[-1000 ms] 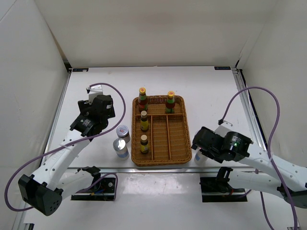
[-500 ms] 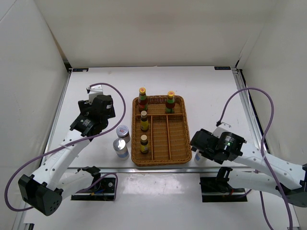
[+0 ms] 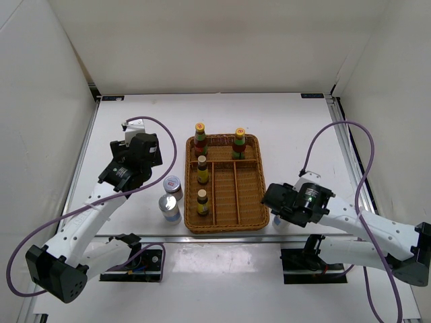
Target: Organize the condiment bottles
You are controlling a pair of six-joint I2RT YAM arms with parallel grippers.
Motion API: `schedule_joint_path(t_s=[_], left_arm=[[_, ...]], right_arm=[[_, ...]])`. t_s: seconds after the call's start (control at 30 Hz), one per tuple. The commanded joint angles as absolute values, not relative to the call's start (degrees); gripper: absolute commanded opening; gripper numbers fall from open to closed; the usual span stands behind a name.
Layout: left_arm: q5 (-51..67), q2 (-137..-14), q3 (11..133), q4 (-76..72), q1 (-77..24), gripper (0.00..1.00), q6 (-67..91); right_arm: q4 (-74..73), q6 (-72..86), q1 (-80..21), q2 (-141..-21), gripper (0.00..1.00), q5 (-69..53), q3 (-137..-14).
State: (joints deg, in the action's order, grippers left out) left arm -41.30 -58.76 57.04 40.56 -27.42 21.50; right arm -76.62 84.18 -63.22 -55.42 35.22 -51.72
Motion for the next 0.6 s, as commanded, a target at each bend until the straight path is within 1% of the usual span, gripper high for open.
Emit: schedule_joint_path(t_s=[0.0, 0.03, 0.1, 0.13, 0.2, 0.3, 0.43, 0.57], left_arm=[[-40.96, -57.83, 57.92, 40.87, -26.98, 1.00, 22.06], [-40.96, -57.83, 57.92, 40.87, -26.98, 1.00, 22.06], [-40.96, -57.83, 57.92, 40.87, -26.98, 1.00, 22.06], [-40.96, -57.83, 57.92, 40.87, -26.98, 1.00, 22.06], [-40.96, -57.83, 57.92, 40.87, -26.98, 1.00, 22.06], [-40.96, -57.31, 57.92, 40.87, -26.98, 1.00, 22.06], [-40.96, -56.78, 57.92, 40.87, -26.98, 1.00, 22.06], [-40.96, -56.78, 57.39, 40.87, -26.98, 1.00, 22.06]], right_arm=[[-93.69, 86.66, -63.11, -55.72, 0.55, 38.06, -51.68], [-93.69, 86.66, -63.11, -56.24, 0.43, 38.06, -51.68], [-93.69, 86.66, -63.11, -56.25, 0.32, 38.06, -52.20], [-93.69, 86.66, -63.11, -56.25, 0.15, 38.06, -52.21], [-93.69, 85.52, -63.11, -56.25, 0.01, 38.06, -54.30], [-93.69, 84.20, -63.11, -55.72, 0.00, 38.06, -57.38], [-93.69, 80.25, -63.63, -59.75, 0.00, 37.53, -66.94], [-93.69, 76.47, -70.03, -66.17, 0.00, 41.12, -75.04]])
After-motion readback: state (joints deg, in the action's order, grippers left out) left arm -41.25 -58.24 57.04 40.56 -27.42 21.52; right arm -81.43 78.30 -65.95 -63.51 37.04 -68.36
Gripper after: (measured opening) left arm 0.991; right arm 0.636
